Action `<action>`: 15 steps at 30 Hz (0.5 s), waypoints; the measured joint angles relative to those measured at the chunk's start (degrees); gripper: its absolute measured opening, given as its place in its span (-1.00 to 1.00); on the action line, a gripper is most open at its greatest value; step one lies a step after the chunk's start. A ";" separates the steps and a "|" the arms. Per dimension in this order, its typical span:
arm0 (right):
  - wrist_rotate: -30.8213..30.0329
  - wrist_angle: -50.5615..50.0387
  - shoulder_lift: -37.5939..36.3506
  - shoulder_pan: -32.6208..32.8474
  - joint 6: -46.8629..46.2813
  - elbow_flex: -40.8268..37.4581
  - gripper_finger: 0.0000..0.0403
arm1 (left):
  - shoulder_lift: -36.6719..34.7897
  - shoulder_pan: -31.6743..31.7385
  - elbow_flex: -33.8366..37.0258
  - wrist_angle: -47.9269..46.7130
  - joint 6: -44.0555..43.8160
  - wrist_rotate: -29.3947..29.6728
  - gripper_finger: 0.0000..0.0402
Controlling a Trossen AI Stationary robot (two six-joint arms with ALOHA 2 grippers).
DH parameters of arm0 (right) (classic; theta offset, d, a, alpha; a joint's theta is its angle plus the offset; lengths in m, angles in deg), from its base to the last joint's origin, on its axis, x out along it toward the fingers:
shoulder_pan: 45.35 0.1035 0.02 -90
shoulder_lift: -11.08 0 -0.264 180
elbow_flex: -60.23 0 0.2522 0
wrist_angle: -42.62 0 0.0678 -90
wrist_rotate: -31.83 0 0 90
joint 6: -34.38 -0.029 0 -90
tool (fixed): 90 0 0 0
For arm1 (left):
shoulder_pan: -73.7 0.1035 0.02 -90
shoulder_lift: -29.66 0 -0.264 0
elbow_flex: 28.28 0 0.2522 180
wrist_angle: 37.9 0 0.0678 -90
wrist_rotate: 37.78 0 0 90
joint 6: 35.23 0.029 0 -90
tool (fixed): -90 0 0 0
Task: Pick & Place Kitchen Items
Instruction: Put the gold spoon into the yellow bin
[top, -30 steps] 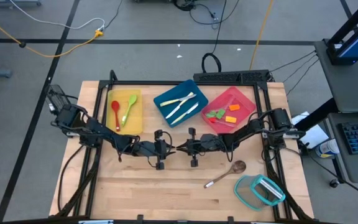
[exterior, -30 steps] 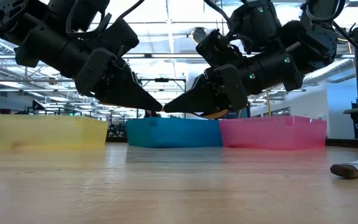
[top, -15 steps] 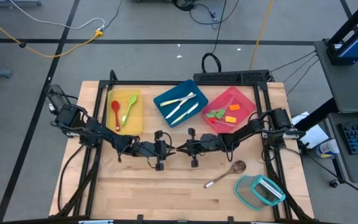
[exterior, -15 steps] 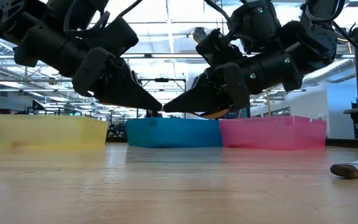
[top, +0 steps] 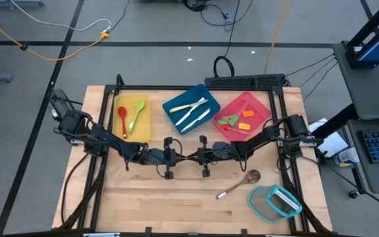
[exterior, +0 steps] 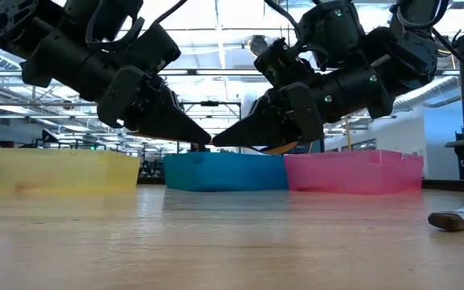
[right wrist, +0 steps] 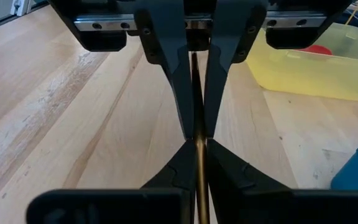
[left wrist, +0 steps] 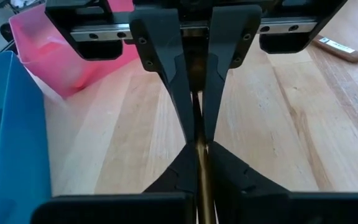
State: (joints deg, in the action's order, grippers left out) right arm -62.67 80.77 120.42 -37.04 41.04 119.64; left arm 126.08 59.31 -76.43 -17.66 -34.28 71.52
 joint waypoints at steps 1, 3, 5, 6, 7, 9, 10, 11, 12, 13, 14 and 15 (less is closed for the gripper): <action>-0.09 -0.01 0.00 0.08 0.06 0.00 -0.91 | 0.00 0.17 0.00 -0.10 -0.06 -0.13 -0.90; -0.21 -0.04 0.00 0.10 0.06 0.00 -0.91 | 0.00 0.39 0.00 -0.18 -0.68 -0.32 -0.84; -0.21 -0.03 0.00 0.10 0.02 0.00 -0.91 | 0.00 0.39 0.00 -0.31 -1.29 -0.39 -0.72; -0.15 -0.04 0.00 0.10 0.02 0.00 -0.91 | 0.00 0.39 0.00 -0.40 -1.42 -0.59 -0.66; -0.08 -0.04 0.00 0.11 0.02 0.00 -0.91 | 0.02 0.36 0.00 -0.46 -1.46 -0.81 -0.61; 0.08 -0.08 0.00 0.15 0.02 0.00 -0.91 | 0.02 0.33 0.00 -0.46 -1.46 -1.17 -0.53; 0.09 -0.08 0.00 0.15 0.02 0.00 -0.91 | 0.01 0.32 0.00 -0.53 -1.46 -1.19 -0.50; 0.09 -0.10 0.00 0.15 0.02 0.00 -0.91 | 0.00 0.33 0.00 -0.73 -1.46 -1.19 -0.48; 0.09 -0.12 0.00 0.15 0.02 0.00 -0.91 | 0.01 0.37 0.00 -0.85 -1.46 -1.16 -0.46; 0.09 -0.20 0.00 0.15 0.02 0.00 -0.91 | 0.02 0.42 0.00 -0.85 -1.46 -1.13 -0.46; 0.12 -0.22 0.00 0.16 0.02 0.00 -0.91 | 0.02 0.45 0.00 -0.86 -1.46 -1.13 -0.45; 0.14 -0.23 0.00 0.17 0.02 0.00 -0.91 | 0.02 0.45 0.00 -0.85 -1.46 -1.11 -0.45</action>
State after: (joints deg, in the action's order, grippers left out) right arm -62.53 80.54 120.42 -36.88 41.06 119.64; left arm 126.10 59.77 -76.43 -18.51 -35.74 70.42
